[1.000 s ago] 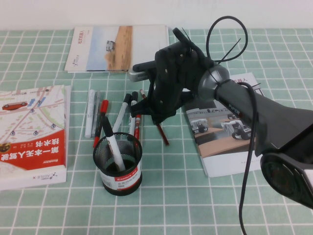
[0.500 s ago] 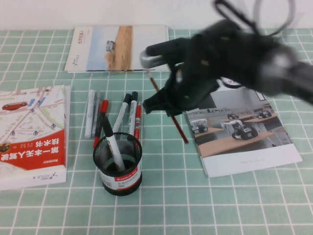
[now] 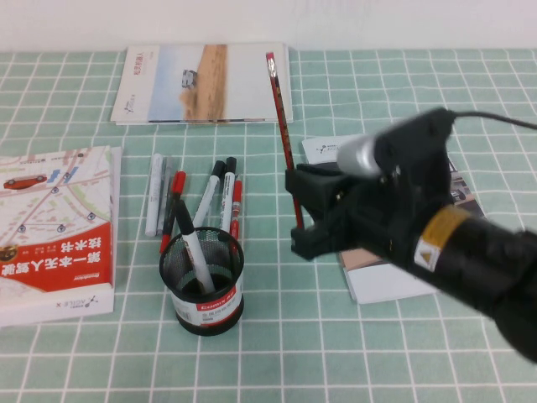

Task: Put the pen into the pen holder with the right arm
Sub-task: Place the pen onto the pen holder

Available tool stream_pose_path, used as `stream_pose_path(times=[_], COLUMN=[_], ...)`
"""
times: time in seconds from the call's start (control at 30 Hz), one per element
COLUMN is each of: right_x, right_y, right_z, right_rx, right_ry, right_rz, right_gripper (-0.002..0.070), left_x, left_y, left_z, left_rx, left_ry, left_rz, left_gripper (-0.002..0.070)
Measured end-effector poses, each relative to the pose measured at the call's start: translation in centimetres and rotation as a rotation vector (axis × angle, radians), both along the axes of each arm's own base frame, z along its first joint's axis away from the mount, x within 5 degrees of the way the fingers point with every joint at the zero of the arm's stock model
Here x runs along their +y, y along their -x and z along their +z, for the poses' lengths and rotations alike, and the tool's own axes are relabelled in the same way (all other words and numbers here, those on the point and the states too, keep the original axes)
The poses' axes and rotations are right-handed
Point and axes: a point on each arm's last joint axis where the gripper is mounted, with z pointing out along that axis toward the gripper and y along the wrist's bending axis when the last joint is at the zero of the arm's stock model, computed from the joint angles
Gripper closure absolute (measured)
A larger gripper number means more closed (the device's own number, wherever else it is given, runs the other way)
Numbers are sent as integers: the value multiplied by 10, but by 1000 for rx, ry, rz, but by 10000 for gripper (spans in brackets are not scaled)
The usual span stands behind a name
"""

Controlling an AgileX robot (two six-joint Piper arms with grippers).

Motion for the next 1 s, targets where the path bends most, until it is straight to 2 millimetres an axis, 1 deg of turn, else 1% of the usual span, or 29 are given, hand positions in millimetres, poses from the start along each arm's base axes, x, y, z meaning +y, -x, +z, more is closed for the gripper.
stream_pose_path(times=[0.07, 0.13, 0.27, 0.4, 0.57, 0.73, 0.83, 1.0], right_x=[1, 6, 21, 36, 57, 75, 80, 82], right_y=[7, 10, 11, 9, -1, -14, -18, -20], right_z=[-4, -7, -16, -32, -57, -69, -77, -88], right_rx=[-71, -110, -184, -232, -235, -240, -229, -200], right_ry=[-57, -78, -127, -178, -166, -154, -145, -117], right_rz=[31, 64, 129, 186, 234, 263, 263, 261], right_gripper=[667, 667, 667, 667, 667, 667, 667, 657], left_x=[0, 0, 0, 0, 0, 0, 0, 0], left_y=[0, 0, 0, 0, 0, 0, 0, 0], left_z=[0, 0, 0, 0, 0, 0, 0, 0], left_rx=[0, 0, 0, 0, 0, 0, 0, 0], left_ry=[0, 0, 0, 0, 0, 0, 0, 0], left_rz=[0, 0, 0, 0, 0, 0, 0, 0], left_gripper=[679, 679, 679, 679, 679, 679, 679, 679])
